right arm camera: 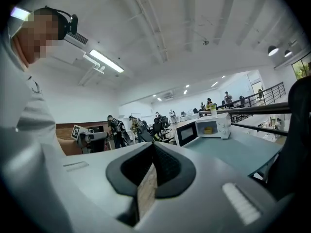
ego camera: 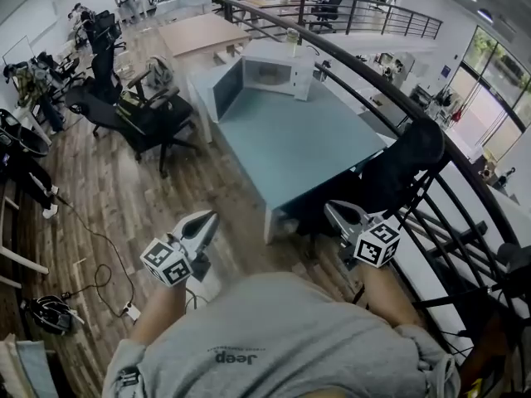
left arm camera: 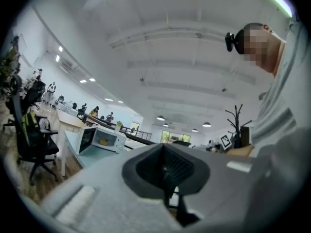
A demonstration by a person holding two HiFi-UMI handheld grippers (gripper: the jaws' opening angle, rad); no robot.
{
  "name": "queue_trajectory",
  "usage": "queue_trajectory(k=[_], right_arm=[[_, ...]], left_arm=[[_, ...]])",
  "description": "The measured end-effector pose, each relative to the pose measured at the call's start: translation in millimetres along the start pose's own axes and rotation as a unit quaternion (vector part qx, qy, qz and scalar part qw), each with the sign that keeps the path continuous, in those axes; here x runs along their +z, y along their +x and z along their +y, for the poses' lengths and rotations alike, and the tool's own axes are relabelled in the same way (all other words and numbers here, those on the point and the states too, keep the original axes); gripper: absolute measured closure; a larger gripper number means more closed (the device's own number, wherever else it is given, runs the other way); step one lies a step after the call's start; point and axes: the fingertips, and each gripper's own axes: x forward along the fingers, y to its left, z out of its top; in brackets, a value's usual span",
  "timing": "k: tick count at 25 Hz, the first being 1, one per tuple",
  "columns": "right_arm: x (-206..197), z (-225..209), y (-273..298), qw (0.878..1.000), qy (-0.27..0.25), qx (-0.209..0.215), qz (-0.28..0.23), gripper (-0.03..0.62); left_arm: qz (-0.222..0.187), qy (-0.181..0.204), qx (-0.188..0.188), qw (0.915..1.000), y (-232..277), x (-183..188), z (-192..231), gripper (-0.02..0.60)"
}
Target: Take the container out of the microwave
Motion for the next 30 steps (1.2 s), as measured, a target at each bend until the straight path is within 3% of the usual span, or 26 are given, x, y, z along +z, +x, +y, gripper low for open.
queue_trajectory(k=[6, 16, 24, 30], right_arm=[[1, -28, -26, 1.000, 0.003, 0.015, 0.005, 0.591], [1, -61, -1, 0.999, 0.004, 0.038, 0.005, 0.591], [0, -94, 105, 0.999, 0.003, 0.040, 0.014, 0.591], [21, -146, 215, 1.000, 0.001, -0.004, -0.004, 0.591]], left_arm=[[-0.005, -0.005, 0.015, 0.9999, 30, -6, -26, 0.563], [0.000, -0.008, 0.030, 0.9995, 55, -14, -13, 0.563], [-0.001, -0.028, 0.023, 0.9993, 72, -20, 94, 0.563], [0.001, -0.025, -0.041, 0.9988, 132, 1, 227, 0.563]])
